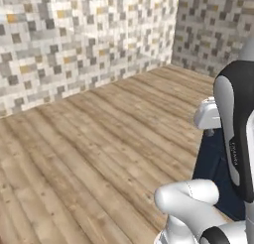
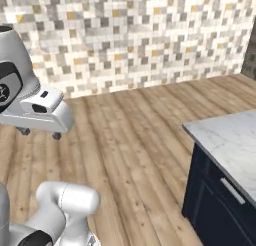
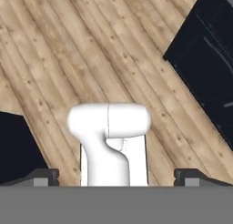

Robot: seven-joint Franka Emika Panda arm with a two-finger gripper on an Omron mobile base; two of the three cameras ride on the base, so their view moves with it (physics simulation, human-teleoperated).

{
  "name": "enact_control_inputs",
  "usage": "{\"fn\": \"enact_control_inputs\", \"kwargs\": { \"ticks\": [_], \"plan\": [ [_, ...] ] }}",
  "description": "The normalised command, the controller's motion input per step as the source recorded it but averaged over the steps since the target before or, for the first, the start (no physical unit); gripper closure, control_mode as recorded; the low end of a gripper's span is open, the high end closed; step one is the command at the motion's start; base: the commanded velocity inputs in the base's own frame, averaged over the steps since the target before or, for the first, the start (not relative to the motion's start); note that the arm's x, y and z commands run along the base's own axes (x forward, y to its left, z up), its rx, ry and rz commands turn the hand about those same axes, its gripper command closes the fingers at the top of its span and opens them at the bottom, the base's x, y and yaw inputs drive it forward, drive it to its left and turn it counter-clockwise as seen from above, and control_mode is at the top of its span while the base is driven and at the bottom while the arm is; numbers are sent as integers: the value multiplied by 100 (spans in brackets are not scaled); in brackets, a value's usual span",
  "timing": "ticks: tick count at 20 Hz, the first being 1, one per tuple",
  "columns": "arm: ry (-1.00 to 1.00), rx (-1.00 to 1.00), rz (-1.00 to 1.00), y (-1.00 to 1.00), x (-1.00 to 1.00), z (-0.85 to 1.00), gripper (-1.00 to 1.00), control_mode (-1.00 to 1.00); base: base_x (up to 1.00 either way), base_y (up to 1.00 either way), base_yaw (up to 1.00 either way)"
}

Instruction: Place two dumplings into each of the tupperware containers and then place the containers in the fridge.

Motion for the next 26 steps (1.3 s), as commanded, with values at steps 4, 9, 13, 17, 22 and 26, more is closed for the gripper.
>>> {"fn": "enact_control_inputs", "kwargs": {
  "ticks": [4,9,13,17,22,26],
  "plan": [
    [0,0,0,0,0,0,-100,100,76,16,-58],
    [0,0,0,0,0,0,-100,100,100,75,-49],
    [0,0,0,0,0,0,-100,100,100,100,-50],
    [0,0,0,0,0,0,-100,100,95,99,-50],
    [0,0,0,0,0,0,-100,100,75,92,-48],
    [0,0,0,0,0,0,-100,100,37,55,-68]
  ]
}}
